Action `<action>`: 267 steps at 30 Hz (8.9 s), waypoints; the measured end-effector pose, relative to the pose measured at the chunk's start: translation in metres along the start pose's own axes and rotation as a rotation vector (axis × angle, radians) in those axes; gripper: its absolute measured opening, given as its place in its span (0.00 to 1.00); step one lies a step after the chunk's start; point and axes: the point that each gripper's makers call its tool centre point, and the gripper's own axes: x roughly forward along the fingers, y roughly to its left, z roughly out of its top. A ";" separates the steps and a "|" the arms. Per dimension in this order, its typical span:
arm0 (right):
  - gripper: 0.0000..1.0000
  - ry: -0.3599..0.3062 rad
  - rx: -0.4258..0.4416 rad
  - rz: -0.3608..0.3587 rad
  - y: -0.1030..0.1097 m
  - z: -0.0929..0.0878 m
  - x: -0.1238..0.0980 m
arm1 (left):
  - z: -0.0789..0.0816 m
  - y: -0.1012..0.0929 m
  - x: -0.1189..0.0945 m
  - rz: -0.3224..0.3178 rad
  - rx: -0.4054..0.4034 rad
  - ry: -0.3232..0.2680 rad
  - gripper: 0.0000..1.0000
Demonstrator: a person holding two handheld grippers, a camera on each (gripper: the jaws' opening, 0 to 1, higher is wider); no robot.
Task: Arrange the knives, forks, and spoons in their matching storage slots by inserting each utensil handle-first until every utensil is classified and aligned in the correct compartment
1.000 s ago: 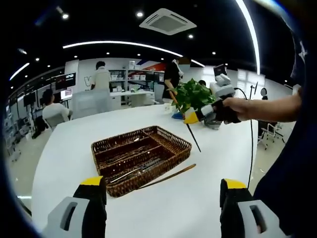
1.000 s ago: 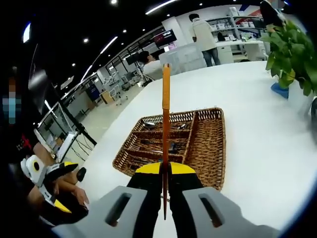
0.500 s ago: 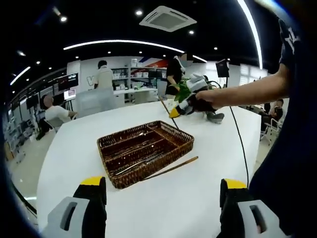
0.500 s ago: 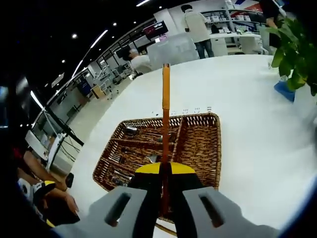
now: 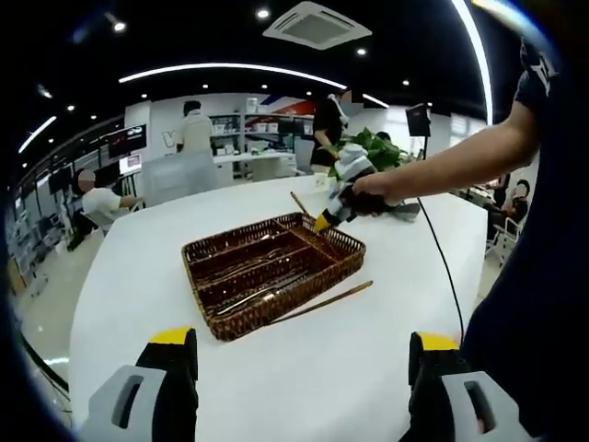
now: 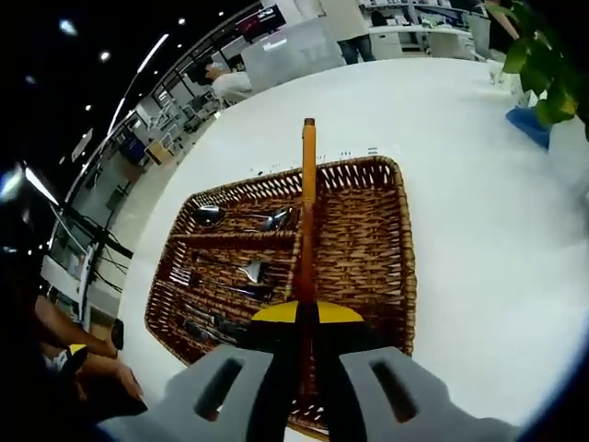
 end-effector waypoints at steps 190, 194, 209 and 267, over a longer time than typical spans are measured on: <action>0.03 0.344 -1.243 0.271 0.046 -0.163 -0.012 | -0.026 -0.023 0.010 -0.124 0.036 0.086 0.80; 0.02 0.308 -1.249 0.261 0.048 -0.163 -0.014 | -0.023 -0.023 0.013 -0.136 0.059 0.101 0.79; 0.02 0.186 -1.391 0.333 0.100 -0.164 -0.060 | -0.015 -0.032 0.033 -0.242 0.250 0.236 0.65; 0.05 -0.024 -1.953 0.475 0.159 -0.191 -0.125 | -0.042 -0.096 0.057 -0.610 0.022 0.624 0.03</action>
